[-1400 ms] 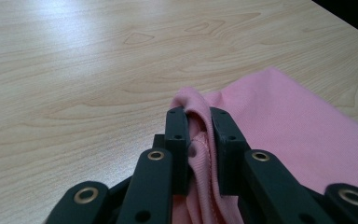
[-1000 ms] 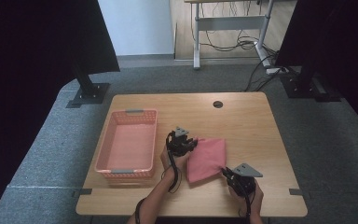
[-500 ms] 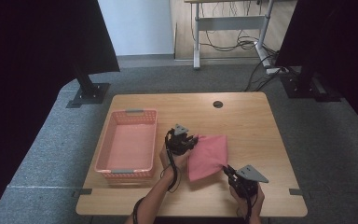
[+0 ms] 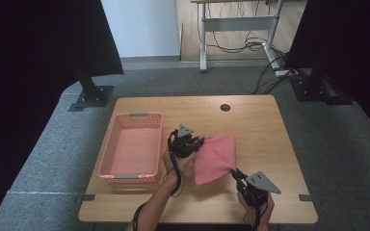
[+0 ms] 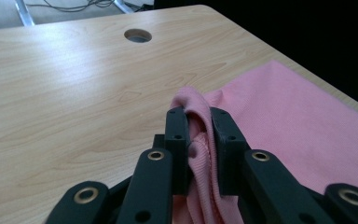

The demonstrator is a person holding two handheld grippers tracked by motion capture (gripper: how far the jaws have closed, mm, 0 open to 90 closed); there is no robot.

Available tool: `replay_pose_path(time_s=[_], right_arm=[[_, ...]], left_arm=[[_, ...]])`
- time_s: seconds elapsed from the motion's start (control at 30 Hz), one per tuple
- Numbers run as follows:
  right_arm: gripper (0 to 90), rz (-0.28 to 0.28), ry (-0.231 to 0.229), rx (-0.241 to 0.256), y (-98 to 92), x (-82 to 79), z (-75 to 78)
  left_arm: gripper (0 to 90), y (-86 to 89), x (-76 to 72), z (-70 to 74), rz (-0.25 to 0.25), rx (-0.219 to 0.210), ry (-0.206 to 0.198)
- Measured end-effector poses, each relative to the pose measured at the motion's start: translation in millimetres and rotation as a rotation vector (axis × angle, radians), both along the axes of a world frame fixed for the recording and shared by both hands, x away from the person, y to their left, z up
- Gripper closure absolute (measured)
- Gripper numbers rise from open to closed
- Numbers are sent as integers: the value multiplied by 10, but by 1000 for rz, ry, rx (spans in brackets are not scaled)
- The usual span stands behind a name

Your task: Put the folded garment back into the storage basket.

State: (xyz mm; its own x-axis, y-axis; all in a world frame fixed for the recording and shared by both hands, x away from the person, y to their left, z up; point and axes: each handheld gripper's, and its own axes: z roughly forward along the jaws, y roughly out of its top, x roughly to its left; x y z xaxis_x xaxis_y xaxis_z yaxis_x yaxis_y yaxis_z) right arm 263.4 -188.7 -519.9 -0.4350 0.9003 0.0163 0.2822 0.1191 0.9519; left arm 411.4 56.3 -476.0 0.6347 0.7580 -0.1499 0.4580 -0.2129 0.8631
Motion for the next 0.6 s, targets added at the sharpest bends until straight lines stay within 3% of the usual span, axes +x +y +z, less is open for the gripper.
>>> replay_pose_path(time_s=[0.6], right_arm=[[850,-22,-62,-6,48,-63,151]], left_arm=[[777,45,-49,178,-14,-6,-30]])
